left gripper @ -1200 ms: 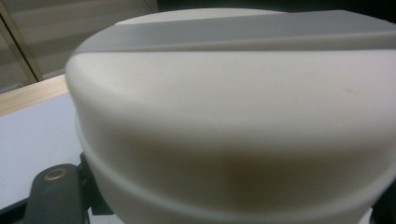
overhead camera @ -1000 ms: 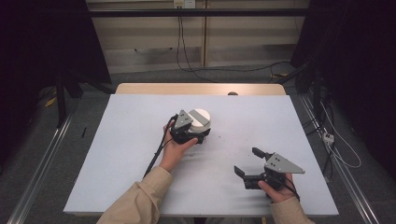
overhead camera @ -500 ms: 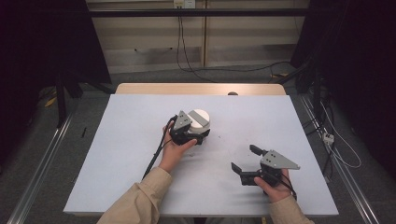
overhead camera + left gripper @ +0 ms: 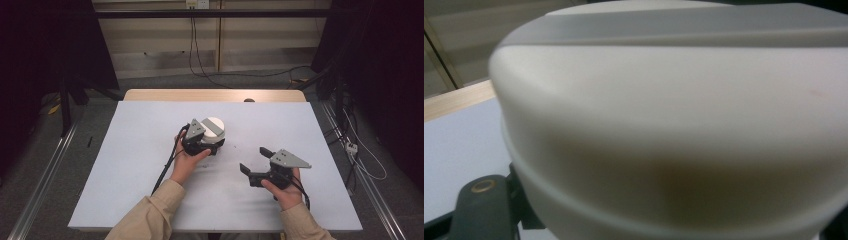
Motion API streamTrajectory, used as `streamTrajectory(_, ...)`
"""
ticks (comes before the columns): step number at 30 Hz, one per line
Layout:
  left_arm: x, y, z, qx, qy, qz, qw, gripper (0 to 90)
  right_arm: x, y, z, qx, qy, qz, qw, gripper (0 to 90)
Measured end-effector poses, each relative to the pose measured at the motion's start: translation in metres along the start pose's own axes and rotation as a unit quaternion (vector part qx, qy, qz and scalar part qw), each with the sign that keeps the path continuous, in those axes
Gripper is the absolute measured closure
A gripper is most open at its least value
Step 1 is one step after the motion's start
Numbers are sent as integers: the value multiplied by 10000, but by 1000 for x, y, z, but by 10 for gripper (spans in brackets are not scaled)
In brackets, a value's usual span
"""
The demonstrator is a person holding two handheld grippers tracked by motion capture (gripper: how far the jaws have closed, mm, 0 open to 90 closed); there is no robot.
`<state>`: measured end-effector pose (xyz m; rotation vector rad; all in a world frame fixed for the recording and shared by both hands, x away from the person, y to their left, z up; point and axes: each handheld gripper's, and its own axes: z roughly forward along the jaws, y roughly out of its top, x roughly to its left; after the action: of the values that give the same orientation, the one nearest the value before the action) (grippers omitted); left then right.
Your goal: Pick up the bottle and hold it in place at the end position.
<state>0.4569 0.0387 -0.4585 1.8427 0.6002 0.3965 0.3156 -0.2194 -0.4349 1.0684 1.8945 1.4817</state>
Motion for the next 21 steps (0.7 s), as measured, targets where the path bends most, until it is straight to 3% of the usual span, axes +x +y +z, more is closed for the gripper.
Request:
streamTrajectory(9,0,0,0,32,9,-5,10000,185,3,15,20,14,-21,19,10000,134)
streamTrajectory(20,0,0,1,22,4,-36,10000,185,4,25,35,124,87,-20,9999,306)
streamTrajectory(21,0,0,1,33,2,-24,10000,185,5,26,37,107,74,-46,9999,360)
